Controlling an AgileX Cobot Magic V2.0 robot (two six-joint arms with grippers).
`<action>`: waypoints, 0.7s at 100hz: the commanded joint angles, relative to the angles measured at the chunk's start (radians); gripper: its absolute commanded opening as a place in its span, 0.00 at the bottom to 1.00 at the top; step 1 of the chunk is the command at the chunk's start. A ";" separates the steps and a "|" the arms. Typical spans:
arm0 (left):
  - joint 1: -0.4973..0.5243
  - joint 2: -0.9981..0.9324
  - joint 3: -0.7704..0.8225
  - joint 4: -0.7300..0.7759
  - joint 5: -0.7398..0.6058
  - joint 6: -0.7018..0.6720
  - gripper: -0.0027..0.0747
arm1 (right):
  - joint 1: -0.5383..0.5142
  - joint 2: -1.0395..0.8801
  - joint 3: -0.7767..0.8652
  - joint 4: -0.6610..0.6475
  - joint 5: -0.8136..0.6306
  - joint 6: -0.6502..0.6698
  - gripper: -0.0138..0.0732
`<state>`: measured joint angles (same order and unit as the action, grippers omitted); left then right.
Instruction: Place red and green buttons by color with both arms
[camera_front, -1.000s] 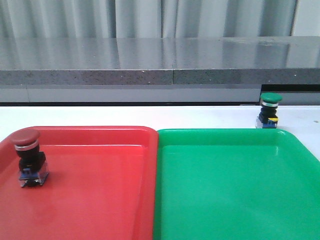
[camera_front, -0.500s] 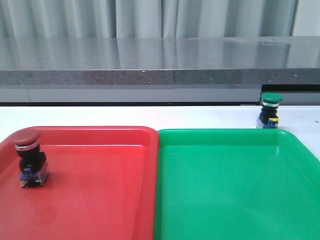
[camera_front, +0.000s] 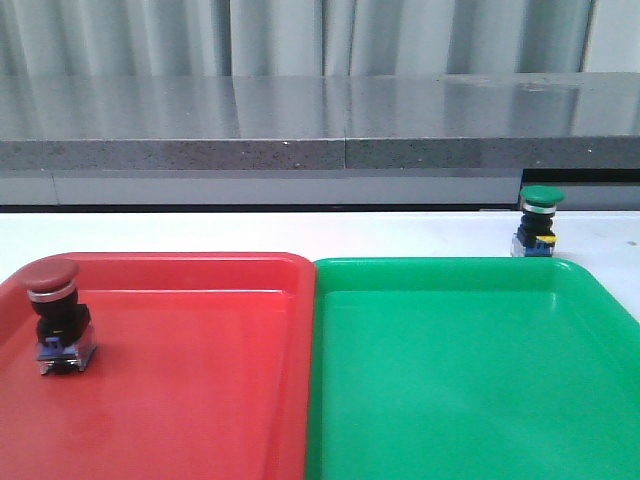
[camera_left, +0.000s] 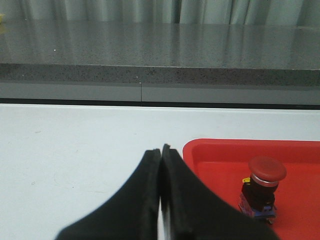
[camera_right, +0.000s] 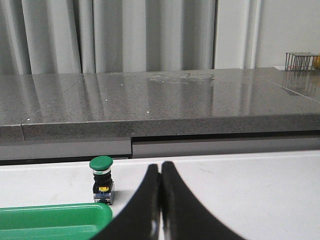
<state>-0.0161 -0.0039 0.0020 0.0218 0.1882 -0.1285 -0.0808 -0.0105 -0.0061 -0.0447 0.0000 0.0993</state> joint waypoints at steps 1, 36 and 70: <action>0.000 -0.032 0.012 -0.010 -0.085 0.003 0.01 | -0.004 -0.021 -0.036 -0.008 -0.074 0.002 0.08; 0.000 -0.032 0.012 -0.010 -0.085 0.003 0.01 | -0.004 -0.021 -0.036 -0.008 -0.074 0.002 0.08; 0.000 -0.032 0.012 -0.010 -0.085 0.003 0.01 | -0.005 -0.021 -0.036 -0.011 -0.117 0.002 0.08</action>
<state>-0.0161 -0.0039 0.0020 0.0211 0.1882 -0.1255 -0.0808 -0.0105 -0.0061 -0.0447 0.0000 0.0993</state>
